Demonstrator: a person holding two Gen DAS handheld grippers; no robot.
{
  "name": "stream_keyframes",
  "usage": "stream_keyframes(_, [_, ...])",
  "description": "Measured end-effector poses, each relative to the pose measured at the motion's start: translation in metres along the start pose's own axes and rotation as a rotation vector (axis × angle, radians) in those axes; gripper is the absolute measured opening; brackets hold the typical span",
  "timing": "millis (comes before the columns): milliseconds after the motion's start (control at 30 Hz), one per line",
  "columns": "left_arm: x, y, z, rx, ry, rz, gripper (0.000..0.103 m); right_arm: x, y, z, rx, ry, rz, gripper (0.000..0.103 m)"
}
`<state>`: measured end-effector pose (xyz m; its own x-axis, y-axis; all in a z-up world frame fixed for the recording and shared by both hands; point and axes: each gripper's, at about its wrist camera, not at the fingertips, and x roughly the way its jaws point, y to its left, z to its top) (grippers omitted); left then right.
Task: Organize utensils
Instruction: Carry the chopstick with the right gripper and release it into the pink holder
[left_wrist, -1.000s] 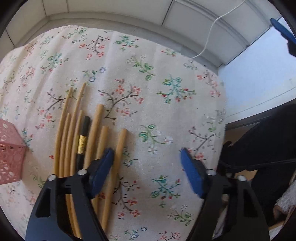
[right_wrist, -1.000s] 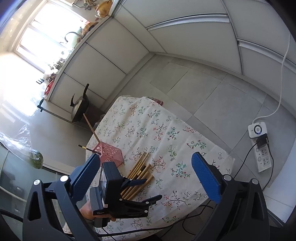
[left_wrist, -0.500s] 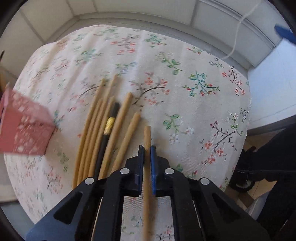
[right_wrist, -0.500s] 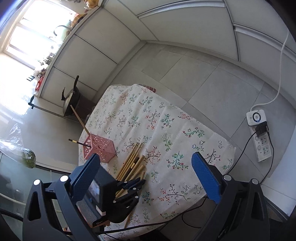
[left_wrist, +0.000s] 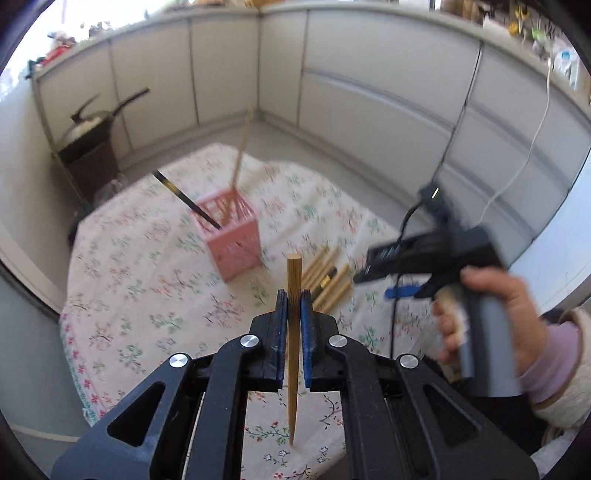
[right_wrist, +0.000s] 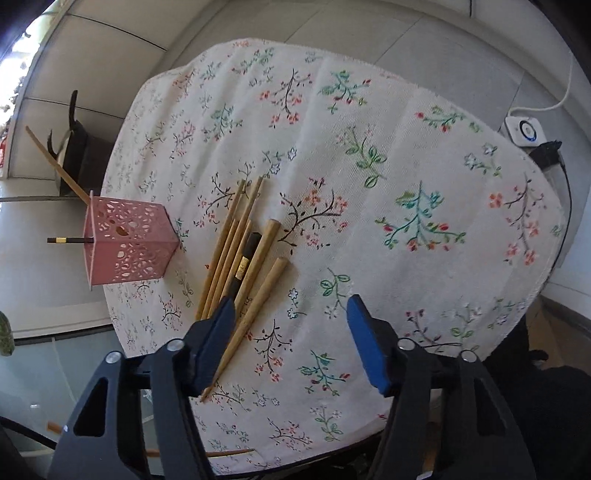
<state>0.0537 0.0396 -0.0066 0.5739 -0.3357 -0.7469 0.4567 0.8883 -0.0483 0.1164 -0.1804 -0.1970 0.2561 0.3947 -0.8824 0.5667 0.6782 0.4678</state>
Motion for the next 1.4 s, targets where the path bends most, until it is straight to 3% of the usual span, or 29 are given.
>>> stream_keyframes(100, [-0.033,0.009,0.005,-0.024,-0.109,0.017,0.006,0.014,0.008,-0.004,0.039,0.009,-0.015,0.040])
stream_keyframes(233, [-0.061,0.024,0.009,-0.060,-0.209,0.017,0.006,0.027,0.015,-0.005,0.094,-0.007,-0.040,0.033])
stream_keyframes(500, [-0.084,0.045,0.011,-0.124,-0.283,0.011,0.006,0.036,0.031,-0.001,0.164,-0.060,-0.159,0.028])
stream_keyframes(600, [-0.088,0.050,0.012,-0.149,-0.302,0.010,0.006,0.038,0.038,-0.002,0.127,-0.093,-0.187,0.013])
stream_keyframes(800, [-0.096,0.057,0.009,-0.200,-0.340,0.022,0.006,0.022,0.022,-0.002,0.126,-0.123,-0.061,0.008])
stream_keyframes(900, [-0.100,0.060,0.009,-0.227,-0.367,0.028,0.006,-0.006,0.019,-0.006,0.047,-0.174,-0.021,0.008])
stream_keyframes(1200, [-0.100,0.053,0.017,-0.263,-0.411,0.067,0.006,-0.121,0.049,-0.033,-0.247,-0.397,0.139,0.008])
stream_keyframes(1400, [-0.098,0.047,0.027,-0.288,-0.438,0.089,0.006,-0.197,0.059,-0.052,-0.340,-0.543,0.251,0.008])
